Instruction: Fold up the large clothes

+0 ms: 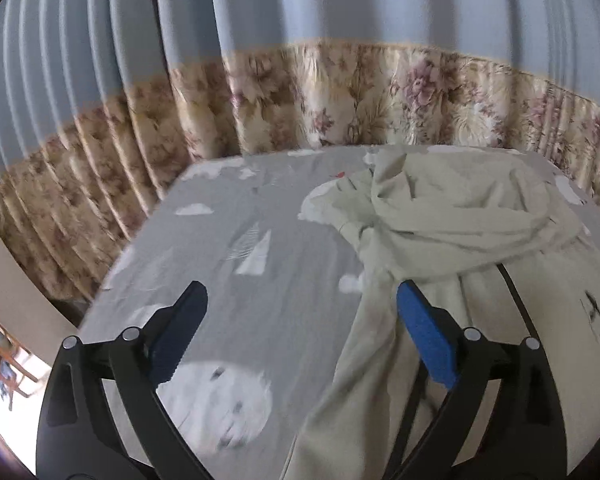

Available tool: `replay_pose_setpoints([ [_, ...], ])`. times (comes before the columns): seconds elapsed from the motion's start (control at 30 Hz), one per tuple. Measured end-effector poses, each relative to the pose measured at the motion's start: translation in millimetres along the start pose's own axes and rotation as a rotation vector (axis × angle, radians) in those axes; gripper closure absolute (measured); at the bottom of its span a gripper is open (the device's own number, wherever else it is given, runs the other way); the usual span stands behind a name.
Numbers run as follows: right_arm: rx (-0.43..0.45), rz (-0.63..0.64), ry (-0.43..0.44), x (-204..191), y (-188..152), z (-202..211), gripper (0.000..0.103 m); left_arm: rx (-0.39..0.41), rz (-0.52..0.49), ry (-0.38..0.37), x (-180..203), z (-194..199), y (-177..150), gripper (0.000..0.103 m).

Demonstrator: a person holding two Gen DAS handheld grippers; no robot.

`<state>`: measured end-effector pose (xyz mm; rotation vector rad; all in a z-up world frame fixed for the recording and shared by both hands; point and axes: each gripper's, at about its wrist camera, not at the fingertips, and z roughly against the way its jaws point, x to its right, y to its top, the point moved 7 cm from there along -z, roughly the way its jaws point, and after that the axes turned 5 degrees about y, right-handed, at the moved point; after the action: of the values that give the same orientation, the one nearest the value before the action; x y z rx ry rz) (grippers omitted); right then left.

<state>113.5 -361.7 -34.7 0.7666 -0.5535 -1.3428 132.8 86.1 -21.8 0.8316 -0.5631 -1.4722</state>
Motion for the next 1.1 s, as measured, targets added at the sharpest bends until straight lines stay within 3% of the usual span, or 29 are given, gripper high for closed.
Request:
replay_pose_setpoints([
  [0.07, -0.03, -0.001, -0.023, 2, 10, -30, 0.031, -0.022, -0.003, -0.001, 7, -31, 13, 0.009],
  [0.2, -0.064, -0.04, 0.016, 11, 35, -82, 0.031, -0.051, -0.054, 0.023, 21, -81, 33, 0.009],
  [0.37, -0.106, -0.082, -0.037, 41, 59, -142, 0.032, -0.139, -0.064, 0.035, 23, -152, 53, 0.009],
  [0.47, -0.154, -0.143, -0.016, 59, 65, -174, 0.032, -0.19, -0.057, 0.042, 22, -188, 63, 0.008],
  [0.53, -0.217, -0.165, 0.01, 65, 62, -198, 0.038, -0.262, -0.045, 0.019, 25, -215, 62, 0.008],
  [0.63, -0.217, -0.136, 0.025, 57, 61, -213, 0.054, -0.302, -0.026, -0.021, 35, -237, 62, 0.008],
  [0.7, -0.198, -0.083, 0.041, 47, 66, -214, 0.088, -0.292, 0.009, -0.059, 41, -241, 67, 0.018],
  [0.73, -0.189, -0.074, 0.06, 42, 68, -215, 0.09, -0.291, 0.026, -0.089, 45, -241, 68, 0.034],
  [0.77, -0.174, -0.052, 0.044, 39, 72, -214, 0.093, -0.289, 0.039, -0.125, 50, -243, 71, 0.068],
  [0.8, -0.166, -0.036, 0.038, 38, 74, -215, 0.094, -0.285, 0.029, -0.153, 58, -242, 75, 0.087],
  [0.83, -0.152, -0.012, 0.025, 35, 78, -214, 0.094, -0.272, -0.015, -0.128, 67, -241, 80, 0.1],
  [0.93, -0.084, 0.012, -0.013, 36, 99, -209, 0.095, -0.189, -0.092, -0.052, 85, -238, 95, 0.102],
  [1.0, -0.037, 0.023, -0.045, 41, 113, -202, 0.095, -0.151, -0.091, -0.006, 85, -240, 110, 0.102],
  [1.1, 0.013, 0.105, -0.142, 45, 134, -200, 0.094, -0.103, -0.134, 0.06, 85, -248, 130, 0.102],
])
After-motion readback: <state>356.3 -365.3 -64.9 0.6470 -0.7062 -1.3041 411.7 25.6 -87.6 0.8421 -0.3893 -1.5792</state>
